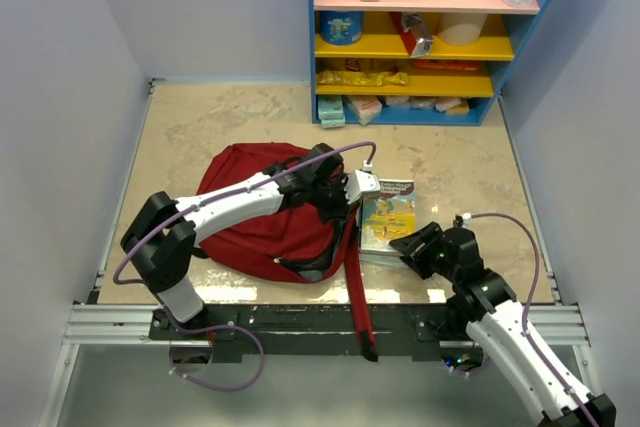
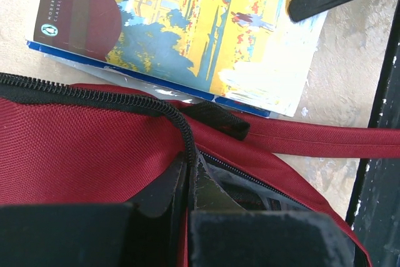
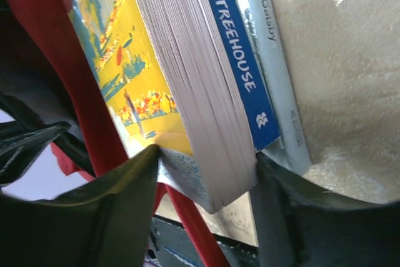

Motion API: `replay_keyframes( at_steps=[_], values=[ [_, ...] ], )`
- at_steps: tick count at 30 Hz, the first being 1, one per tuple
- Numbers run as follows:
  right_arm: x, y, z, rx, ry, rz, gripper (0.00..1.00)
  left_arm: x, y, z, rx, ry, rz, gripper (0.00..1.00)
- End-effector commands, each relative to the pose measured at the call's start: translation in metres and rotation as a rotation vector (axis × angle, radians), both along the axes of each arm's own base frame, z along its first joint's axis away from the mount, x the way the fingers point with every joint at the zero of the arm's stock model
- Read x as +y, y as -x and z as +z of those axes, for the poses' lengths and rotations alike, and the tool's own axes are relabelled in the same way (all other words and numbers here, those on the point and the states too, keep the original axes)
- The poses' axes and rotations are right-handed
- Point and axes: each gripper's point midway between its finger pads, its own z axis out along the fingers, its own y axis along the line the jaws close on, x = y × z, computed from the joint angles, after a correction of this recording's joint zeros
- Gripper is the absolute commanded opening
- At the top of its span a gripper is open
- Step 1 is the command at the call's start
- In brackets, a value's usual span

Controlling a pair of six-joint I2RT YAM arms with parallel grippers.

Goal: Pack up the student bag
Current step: Pick up the book from the center of the board.

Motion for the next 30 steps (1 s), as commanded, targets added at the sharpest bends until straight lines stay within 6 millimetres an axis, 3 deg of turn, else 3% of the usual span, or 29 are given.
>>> replay_keyframes(
  at_steps=[1,9,13,18,23,25,26,27,29,30],
  values=[
    [-0.003,-0.011,0.01,-0.065,-0.035,-0.055,0.53,0.0,0.0,0.024,-0.044,0.05,-0.03,0.0],
    [-0.009,-0.005,0.038,-0.115,-0.028,-0.06,0.19,0.001,0.001,0.027,-0.048,0.046,-0.031,0.0],
    [-0.011,0.001,0.054,-0.129,-0.027,-0.05,0.16,0.0,0.0,0.029,-0.051,0.05,-0.029,0.0],
    [0.005,0.001,0.065,-0.151,-0.027,0.068,0.11,0.0,-0.001,0.032,-0.054,0.052,-0.026,0.0],
    [0.025,-0.018,0.112,-0.28,-0.026,0.187,0.1,0.005,-0.008,0.044,-0.081,0.048,0.003,0.0],
    [0.033,-0.028,0.146,-0.365,-0.04,0.213,0.09,0.011,-0.015,0.051,-0.093,0.048,0.032,0.0],
    [0.035,-0.031,0.154,-0.374,-0.044,0.218,0.08,0.021,-0.022,0.058,-0.102,0.049,0.067,0.0],
    [0.039,-0.032,0.175,-0.409,-0.063,0.237,0.07,0.03,-0.027,0.06,-0.099,0.052,0.103,0.0],
    [0.046,-0.037,0.184,-0.411,-0.064,0.267,0.07,0.052,-0.041,0.071,-0.106,0.063,0.169,0.0],
    [0.048,-0.037,0.199,-0.435,-0.075,0.286,0.07,0.059,-0.046,0.074,-0.111,0.059,0.181,0.0]
  ],
)
